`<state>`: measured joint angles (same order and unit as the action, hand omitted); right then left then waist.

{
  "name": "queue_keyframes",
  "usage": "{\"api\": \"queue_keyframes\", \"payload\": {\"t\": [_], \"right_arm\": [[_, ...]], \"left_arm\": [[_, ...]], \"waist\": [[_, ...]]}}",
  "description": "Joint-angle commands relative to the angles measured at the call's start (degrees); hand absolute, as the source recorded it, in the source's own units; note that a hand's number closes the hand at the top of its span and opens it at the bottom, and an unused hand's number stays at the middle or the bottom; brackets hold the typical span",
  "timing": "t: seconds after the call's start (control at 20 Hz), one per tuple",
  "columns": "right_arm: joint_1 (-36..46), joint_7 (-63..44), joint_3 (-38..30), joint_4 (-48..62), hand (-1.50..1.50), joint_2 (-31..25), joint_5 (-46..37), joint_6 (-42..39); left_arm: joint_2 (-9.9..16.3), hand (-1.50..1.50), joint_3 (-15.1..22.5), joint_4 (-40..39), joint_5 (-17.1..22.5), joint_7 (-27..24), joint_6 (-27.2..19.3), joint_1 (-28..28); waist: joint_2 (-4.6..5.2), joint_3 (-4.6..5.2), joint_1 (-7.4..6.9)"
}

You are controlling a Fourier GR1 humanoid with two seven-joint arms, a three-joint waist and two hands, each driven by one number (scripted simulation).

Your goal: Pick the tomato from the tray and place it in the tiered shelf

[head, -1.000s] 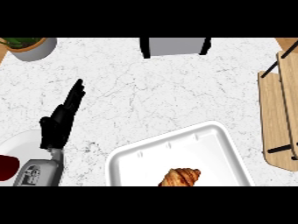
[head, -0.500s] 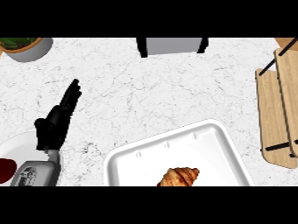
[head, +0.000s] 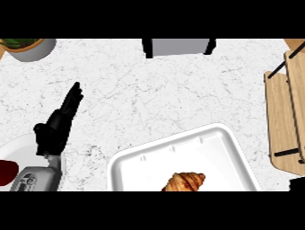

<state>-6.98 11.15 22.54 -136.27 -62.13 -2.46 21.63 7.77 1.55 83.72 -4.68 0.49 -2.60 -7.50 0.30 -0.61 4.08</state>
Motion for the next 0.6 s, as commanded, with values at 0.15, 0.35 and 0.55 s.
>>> {"api": "queue_keyframes", "payload": {"t": [0.15,0.35,0.55], "right_arm": [[0.3,6.2,-15.6,5.1,1.5,-3.2,15.0,-4.9],[2.8,13.2,-26.5,14.9,1.5,-4.0,24.0,-11.1],[2.0,20.9,-37.0,26.8,1.5,-6.4,32.0,-22.4]], "left_arm": [[0.8,0.0,-0.5,0.0,0.3,-0.3,0.6,0.9],[-0.5,0.0,0.4,-0.8,0.3,-1.0,0.6,0.2],[1.7,0.0,-0.5,1.2,1.2,-0.3,2.4,1.7]], "waist": [[-0.51,0.04,-0.01],[-0.3,0.18,-0.7],[-0.79,0.29,-1.35]]}}
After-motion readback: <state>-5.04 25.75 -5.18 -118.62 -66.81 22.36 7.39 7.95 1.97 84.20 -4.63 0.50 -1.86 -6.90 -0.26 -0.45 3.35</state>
